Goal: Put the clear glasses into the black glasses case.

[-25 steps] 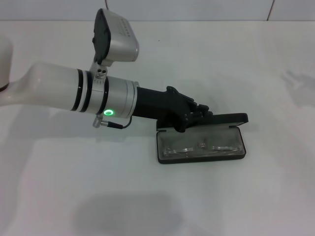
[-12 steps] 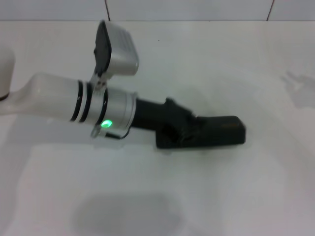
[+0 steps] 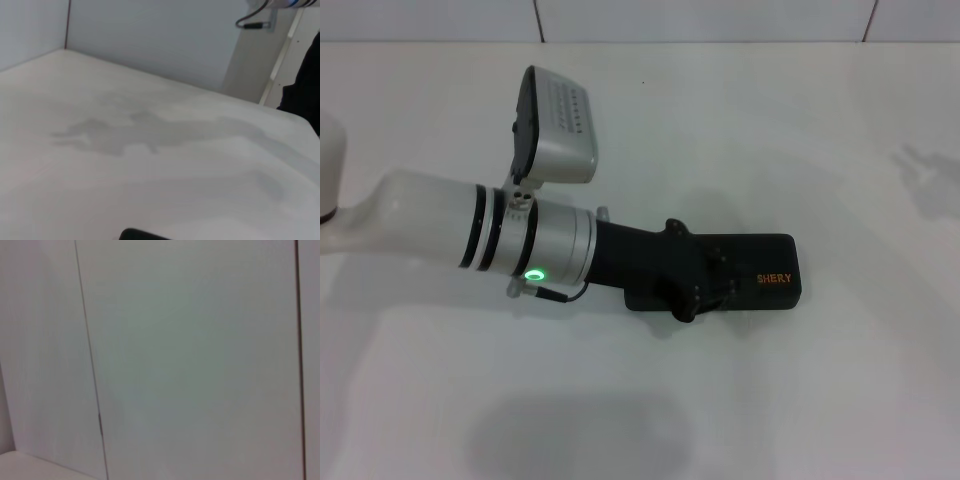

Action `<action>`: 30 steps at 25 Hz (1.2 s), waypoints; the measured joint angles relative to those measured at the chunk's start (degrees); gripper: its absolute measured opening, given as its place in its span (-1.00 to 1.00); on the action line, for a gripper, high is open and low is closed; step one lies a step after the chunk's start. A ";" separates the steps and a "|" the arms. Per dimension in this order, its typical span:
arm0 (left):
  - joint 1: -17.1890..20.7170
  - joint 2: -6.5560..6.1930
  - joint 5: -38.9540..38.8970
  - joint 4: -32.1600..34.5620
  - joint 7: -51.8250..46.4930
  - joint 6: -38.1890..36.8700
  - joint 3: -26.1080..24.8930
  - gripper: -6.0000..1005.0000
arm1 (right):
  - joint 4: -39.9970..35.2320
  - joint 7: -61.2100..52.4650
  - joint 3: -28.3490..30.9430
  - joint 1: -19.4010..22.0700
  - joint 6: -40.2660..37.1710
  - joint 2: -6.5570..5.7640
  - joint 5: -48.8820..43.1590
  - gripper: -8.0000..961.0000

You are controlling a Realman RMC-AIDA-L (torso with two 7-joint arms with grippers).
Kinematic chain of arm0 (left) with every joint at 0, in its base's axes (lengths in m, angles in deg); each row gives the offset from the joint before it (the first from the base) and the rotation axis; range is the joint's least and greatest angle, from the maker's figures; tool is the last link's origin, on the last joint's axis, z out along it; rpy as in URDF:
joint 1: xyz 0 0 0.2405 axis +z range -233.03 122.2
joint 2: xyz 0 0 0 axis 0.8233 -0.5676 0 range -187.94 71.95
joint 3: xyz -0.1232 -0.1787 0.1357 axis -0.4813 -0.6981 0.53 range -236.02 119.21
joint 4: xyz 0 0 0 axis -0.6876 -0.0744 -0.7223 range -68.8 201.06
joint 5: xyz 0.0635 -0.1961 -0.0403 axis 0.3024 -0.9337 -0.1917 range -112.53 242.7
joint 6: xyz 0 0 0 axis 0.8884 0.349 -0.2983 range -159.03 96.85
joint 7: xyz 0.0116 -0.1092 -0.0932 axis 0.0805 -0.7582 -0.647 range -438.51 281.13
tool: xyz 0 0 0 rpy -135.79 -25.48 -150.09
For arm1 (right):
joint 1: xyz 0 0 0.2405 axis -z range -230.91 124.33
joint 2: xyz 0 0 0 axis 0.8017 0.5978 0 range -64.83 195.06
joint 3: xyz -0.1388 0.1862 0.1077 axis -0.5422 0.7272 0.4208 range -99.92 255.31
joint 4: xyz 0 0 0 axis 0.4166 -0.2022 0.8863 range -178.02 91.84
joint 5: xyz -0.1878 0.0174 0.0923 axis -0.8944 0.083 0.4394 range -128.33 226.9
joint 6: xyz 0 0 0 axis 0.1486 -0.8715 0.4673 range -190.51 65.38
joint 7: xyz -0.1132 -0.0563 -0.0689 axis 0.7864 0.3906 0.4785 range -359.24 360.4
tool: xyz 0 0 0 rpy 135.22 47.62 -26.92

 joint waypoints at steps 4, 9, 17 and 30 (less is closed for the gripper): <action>1.07 -0.11 -0.30 5.17 -2.11 -2.55 1.23 -0.62 | 0.00 0.06 -0.31 -0.15 -1.50 -0.08 -0.78 -0.45; 6.14 -0.81 -0.43 15.71 -5.61 -9.44 -0.98 -0.59 | 1.03 0.07 -1.01 -2.28 -8.75 -0.33 -4.17 -0.44; 15.18 -0.89 -8.60 18.63 4.06 -21.47 -11.91 -0.34 | 5.83 -0.57 -5.74 -8.44 -18.73 -0.09 -10.22 -0.41; 19.59 -6.23 -11.59 16.24 1.97 -29.11 -16.74 0.61 | 5.80 2.39 -15.06 -9.74 -26.48 0.15 -3.49 0.67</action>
